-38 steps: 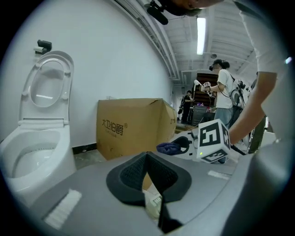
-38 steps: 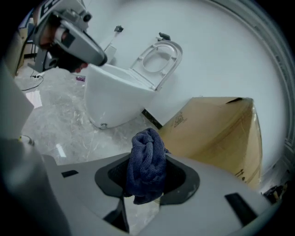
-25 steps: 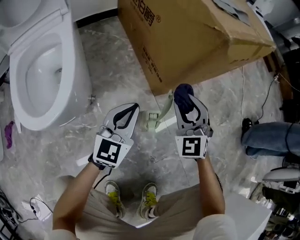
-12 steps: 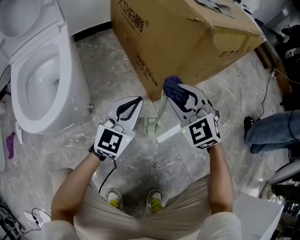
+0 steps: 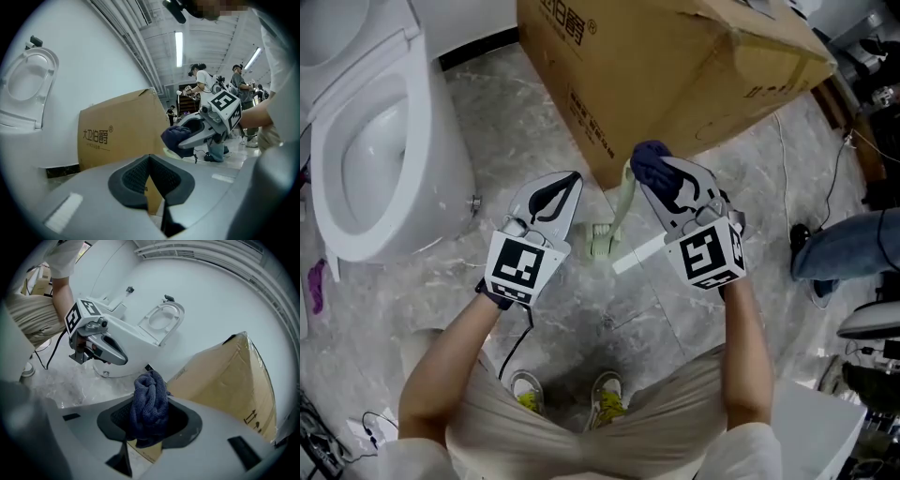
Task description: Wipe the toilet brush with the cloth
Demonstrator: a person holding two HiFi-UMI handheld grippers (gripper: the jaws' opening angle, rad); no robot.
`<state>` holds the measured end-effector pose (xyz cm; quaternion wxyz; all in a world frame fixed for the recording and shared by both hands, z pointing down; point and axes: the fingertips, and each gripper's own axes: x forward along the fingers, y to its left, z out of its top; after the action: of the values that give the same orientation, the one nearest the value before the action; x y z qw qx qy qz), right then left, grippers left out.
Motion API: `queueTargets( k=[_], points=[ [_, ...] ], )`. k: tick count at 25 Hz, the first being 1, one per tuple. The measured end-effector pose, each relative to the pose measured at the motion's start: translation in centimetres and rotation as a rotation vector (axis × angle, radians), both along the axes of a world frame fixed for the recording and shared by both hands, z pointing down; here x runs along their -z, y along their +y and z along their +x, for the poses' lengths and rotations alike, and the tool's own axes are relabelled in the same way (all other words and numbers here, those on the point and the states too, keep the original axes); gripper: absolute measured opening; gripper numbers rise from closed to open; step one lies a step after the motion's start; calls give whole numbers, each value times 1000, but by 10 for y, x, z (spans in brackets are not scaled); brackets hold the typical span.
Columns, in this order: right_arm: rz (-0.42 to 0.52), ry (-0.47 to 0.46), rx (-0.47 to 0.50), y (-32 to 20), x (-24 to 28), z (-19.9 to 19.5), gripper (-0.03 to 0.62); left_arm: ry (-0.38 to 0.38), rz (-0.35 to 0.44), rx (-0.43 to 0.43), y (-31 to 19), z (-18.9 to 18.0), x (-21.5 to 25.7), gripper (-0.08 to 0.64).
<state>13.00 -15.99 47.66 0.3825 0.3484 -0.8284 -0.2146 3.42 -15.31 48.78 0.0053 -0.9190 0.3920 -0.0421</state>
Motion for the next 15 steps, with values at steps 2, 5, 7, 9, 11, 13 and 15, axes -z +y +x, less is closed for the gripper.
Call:
queueTargets(
  k=[2, 5, 7, 9, 11, 13, 15],
  points=[
    [4, 2, 8, -2, 2, -2, 144, -17, -6, 5, -2, 0, -4, 0],
    [2, 17, 10, -3, 3, -5, 143, -21, -19, 11, -3, -3, -6, 0],
    [6, 61, 5, -3, 2, -6, 137, -21, -25, 15, -3, -6, -8, 0],
    [4, 101, 15, -3, 0, -10, 135, -27, -31, 21, -3, -9, -12, 0],
    [-15, 117, 24, -2, -3, -13, 132, -33, -41, 28, -3, -11, -15, 0],
    [-30, 129, 27, -1, -7, -13, 132, -36, -45, 29, -3, -11, -16, 0],
    [-32, 145, 27, 1, -9, -11, 132, -38, -43, 24, -3, -11, -16, 0]
  ],
)
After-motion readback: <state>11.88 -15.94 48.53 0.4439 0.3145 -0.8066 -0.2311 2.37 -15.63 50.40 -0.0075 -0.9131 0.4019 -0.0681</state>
